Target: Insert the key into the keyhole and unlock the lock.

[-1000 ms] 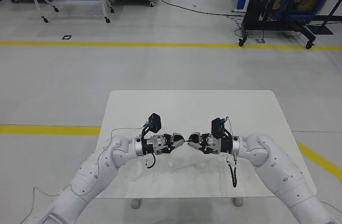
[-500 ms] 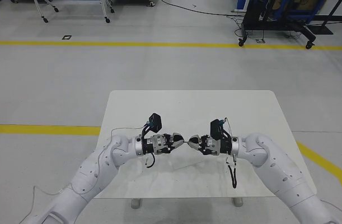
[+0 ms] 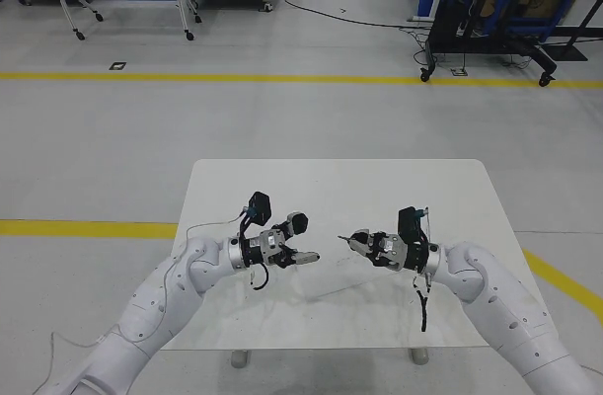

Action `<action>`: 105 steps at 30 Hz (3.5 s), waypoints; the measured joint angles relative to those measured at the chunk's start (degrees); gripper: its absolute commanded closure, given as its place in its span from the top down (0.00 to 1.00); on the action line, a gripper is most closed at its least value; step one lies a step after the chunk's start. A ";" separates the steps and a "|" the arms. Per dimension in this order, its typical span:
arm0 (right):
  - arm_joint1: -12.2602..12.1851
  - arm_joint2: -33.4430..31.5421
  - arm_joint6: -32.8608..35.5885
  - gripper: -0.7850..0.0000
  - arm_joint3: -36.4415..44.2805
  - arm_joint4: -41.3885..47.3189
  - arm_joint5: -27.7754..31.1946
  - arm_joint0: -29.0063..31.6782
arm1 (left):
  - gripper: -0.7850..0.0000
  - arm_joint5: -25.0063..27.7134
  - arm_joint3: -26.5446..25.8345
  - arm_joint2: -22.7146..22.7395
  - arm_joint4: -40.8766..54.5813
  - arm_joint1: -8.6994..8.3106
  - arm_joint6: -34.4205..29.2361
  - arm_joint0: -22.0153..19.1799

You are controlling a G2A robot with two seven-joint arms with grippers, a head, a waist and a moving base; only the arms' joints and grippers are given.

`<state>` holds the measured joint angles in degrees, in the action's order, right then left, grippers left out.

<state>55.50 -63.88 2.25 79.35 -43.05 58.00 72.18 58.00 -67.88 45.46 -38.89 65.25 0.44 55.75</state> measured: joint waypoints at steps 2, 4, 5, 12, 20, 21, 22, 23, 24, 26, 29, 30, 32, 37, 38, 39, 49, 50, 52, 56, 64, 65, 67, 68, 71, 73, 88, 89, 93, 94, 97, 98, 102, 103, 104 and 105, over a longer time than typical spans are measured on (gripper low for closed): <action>0.02 0.04 0.30 0.00 0.01 0.01 0.00 -0.05 | 1.00 0.00 0.00 0.00 0.00 0.00 0.00 0.00; 0.02 0.06 0.35 0.00 0.01 0.02 0.00 -0.07 | 1.00 0.00 0.00 0.00 0.00 0.00 0.00 0.00; 0.02 0.06 0.35 0.00 0.01 0.02 0.00 -0.07 | 1.00 0.00 -0.01 0.00 0.00 0.00 0.00 0.00; 0.02 0.06 0.34 0.00 0.01 0.03 0.00 -0.07 | 1.00 -9.99 -12.21 7.02 -6.82 -2.34 0.82 7.27; 0.02 0.06 0.34 0.00 0.00 0.03 0.00 -0.07 | 1.00 -27.28 -41.64 28.68 -21.06 -8.65 -14.97 36.18; 0.02 0.06 0.34 0.00 0.00 0.03 0.00 -0.07 | 1.00 -29.22 -43.79 29.24 -21.50 -8.80 -18.50 38.17; 0.02 0.05 0.34 0.00 0.00 0.03 0.00 -0.07 | 1.00 -31.36 -45.66 29.26 -21.28 -8.85 -22.61 39.75; 0.02 0.05 0.34 0.00 0.00 0.03 0.00 -0.07 | 1.00 -32.59 -46.00 28.96 -20.69 -8.81 -25.11 39.98; 0.02 0.05 0.34 0.00 0.00 0.03 0.00 -0.07 | 1.00 -33.61 -45.49 28.49 -19.98 -8.71 -27.18 39.51; 0.02 0.05 0.34 0.00 0.01 0.03 0.00 -0.07 | 1.00 -35.29 -42.82 26.75 -17.82 -8.31 -30.45 36.95; 0.02 0.05 0.34 0.00 0.00 0.02 0.00 -0.07 | 1.00 -38.07 -37.90 23.75 -15.10 -7.45 -32.47 32.09; 0.02 0.05 0.34 0.00 0.01 0.02 0.00 -0.07 | 1.00 -38.69 -36.47 22.71 -14.17 -7.16 -32.94 30.65; 0.02 0.05 0.34 0.00 0.00 0.02 0.00 -0.07 | 0.98 -39.85 -33.07 20.32 -12.52 -6.49 -34.26 27.25; 0.02 0.05 0.34 0.00 0.01 0.02 0.00 -0.07 | 0.68 -43.04 -25.85 15.04 -12.45 -4.83 -35.81 19.75; 0.02 0.05 0.34 0.00 0.01 0.02 0.00 -0.07 | 0.66 -43.73 -24.99 14.31 -12.68 -4.58 -36.02 18.79; 0.02 0.05 0.34 0.00 0.00 0.02 0.00 -0.07 | 0.63 -44.46 -24.26 13.66 -12.98 -4.36 -36.26 17.96; 0.02 0.05 0.34 0.00 0.01 0.02 0.00 -0.07 | 0.42 -49.63 -21.69 10.30 -15.70 -2.98 -37.98 14.41; 0.02 0.05 0.34 0.00 0.01 0.02 0.00 -0.07 | 0.43 -50.06 -21.49 10.15 -15.93 -2.90 -38.23 14.25; 0.02 0.05 0.34 0.00 0.01 0.02 0.00 -0.07 | 0.43 -50.71 -20.99 9.80 -16.06 -2.69 -38.71 13.85; 0.02 0.05 0.34 0.00 0.01 0.02 0.00 -0.07 | 0.40 -51.63 -20.23 9.32 -16.19 -2.33 -39.26 13.13; 0.02 0.05 0.34 0.00 0.01 0.02 0.00 -0.07 | 0.00 -53.79 -21.11 8.78 -18.47 -1.95 -40.58 12.98; 0.02 0.05 0.34 0.00 0.01 0.02 0.00 -0.07 | 0.00 -54.04 -21.47 8.80 -18.84 -1.94 -40.67 13.12; 0.02 0.05 0.34 0.00 0.00 0.02 0.00 -0.07 | 0.00 -54.87 -22.30 8.97 -20.23 -1.96 -40.30 13.51; 0.02 0.05 0.34 0.00 0.00 0.02 0.00 -0.07 | 0.00 -55.29 -22.51 9.03 -20.87 -1.98 -40.30 13.71; 0.02 0.05 0.34 0.00 0.00 0.02 0.00 -0.07 | 0.00 -55.73 -22.52 9.11 -21.81 -1.91 -40.80 13.90; 0.02 0.05 0.34 0.00 0.01 0.02 0.00 -0.07 | 0.00 -55.36 -22.07 9.07 -21.92 -1.81 -40.82 13.76; 0.02 0.05 0.34 0.00 0.00 0.02 0.00 -0.07 | 0.00 -52.84 -19.18 10.00 -21.92 -1.28 -37.89 13.22; 0.02 0.05 0.34 0.00 0.00 0.02 0.00 -0.07 | 0.00 -52.73 -19.11 10.03 -21.92 -1.25 -37.83 13.21; 0.02 0.05 0.34 0.00 0.00 0.02 0.00 -0.07 | 0.06 -52.33 -18.88 10.19 -21.92 -1.12 -37.49 13.28; 0.02 0.05 0.34 0.00 0.00 0.02 0.00 -0.07 | 0.10 -52.22 -18.83 10.24 -21.91 -1.09 -37.45 13.30; 0.02 0.05 0.34 0.00 0.00 0.02 0.00 -0.07 | 0.15 -52.07 -18.77 10.44 -21.85 -1.01 -37.25 13.38; 0.02 0.05 0.34 0.00 0.00 0.02 0.00 -0.07 | 0.17 -52.02 -18.80 10.53 -21.84 -0.99 -37.17 13.41; 0.02 0.05 0.34 0.00 0.00 0.02 0.00 -0.07 | 0.13 -51.77 -18.95 10.96 -21.88 -0.94 -36.87 13.56; 0.02 0.05 0.34 0.00 0.00 0.02 0.00 -0.07 | 0.13 -51.68 -19.05 11.05 -21.89 -0.92 -36.82 13.61; 0.02 0.05 0.34 0.00 0.00 0.02 0.00 -0.07 | 0.13 -51.62 -19.12 11.11 -21.93 -0.90 -36.81 13.65; 0.02 0.05 0.34 0.00 0.00 0.02 0.00 -0.07 | 0.13 -51.57 -19.20 11.16 -22.00 -0.89 -36.81 13.69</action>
<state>55.52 -63.82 2.59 79.36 -43.03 58.00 72.12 6.43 -87.07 56.62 -60.88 64.36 -36.37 69.44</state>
